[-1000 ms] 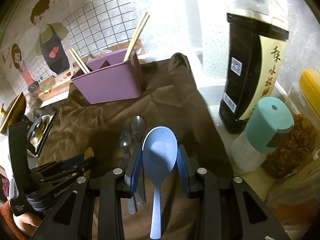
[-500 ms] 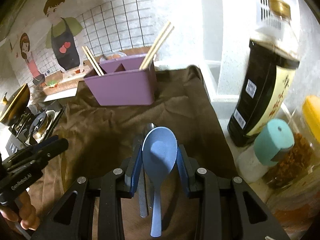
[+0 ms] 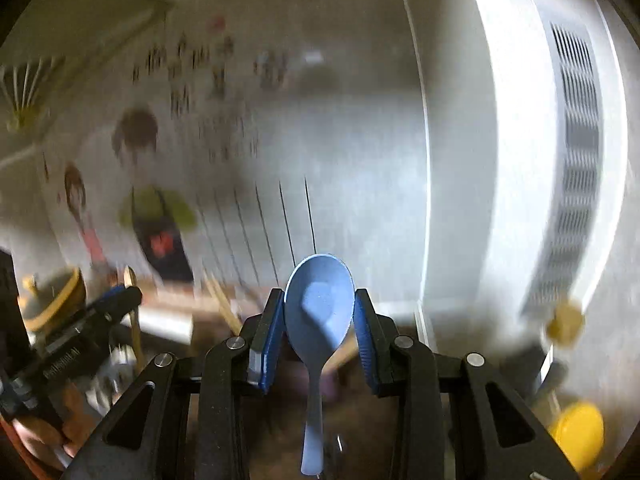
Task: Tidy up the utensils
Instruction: 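Lift both spoons and carry them over the purple holder, then open both grippers to drop the spoons into the purple holder, then lower the right gripper onto a dark spoon while the left approaches another, then close the left gripper on the other dark spoon while the right holds its spoon, then lift both dark spoons and carry them over the purple holder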
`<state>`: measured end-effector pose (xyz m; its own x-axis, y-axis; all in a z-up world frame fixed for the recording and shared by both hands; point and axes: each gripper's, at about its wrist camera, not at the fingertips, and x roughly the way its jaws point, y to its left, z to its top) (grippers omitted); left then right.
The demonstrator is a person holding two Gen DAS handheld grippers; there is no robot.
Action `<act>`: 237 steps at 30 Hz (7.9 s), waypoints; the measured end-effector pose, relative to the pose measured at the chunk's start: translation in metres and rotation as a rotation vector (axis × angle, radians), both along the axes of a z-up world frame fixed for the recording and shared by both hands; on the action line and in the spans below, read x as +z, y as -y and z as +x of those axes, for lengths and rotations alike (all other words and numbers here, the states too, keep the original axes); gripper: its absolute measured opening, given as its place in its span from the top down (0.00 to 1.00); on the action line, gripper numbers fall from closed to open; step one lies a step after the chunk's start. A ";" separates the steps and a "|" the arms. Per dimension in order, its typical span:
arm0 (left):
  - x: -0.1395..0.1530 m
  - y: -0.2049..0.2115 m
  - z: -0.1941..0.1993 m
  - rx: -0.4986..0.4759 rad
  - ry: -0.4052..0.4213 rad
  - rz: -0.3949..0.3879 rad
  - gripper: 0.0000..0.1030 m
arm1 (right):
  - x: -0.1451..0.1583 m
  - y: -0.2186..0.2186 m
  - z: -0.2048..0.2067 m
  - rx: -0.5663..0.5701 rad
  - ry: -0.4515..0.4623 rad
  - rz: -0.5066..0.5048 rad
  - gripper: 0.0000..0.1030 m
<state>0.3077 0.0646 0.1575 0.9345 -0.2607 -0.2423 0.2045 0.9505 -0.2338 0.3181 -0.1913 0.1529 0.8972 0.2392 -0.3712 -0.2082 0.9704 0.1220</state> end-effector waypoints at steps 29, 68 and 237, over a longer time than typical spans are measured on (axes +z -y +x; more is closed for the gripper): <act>-0.133 0.002 0.124 0.066 -0.217 0.080 0.70 | -0.112 -0.073 0.164 0.010 -0.127 -0.096 0.69; -0.170 0.034 -0.035 0.052 -0.491 0.101 0.68 | -0.163 0.004 0.015 0.029 -0.307 -0.280 0.56; -0.076 0.021 -0.036 -0.042 -0.209 0.018 0.68 | -0.100 -0.005 -0.017 0.088 -0.159 -0.068 0.71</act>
<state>0.2717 0.0434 0.0813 0.8521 -0.2918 -0.4345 0.1927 0.9468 -0.2579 0.3014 -0.1863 0.0533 0.8026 0.2836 -0.5248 -0.2758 0.9565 0.0951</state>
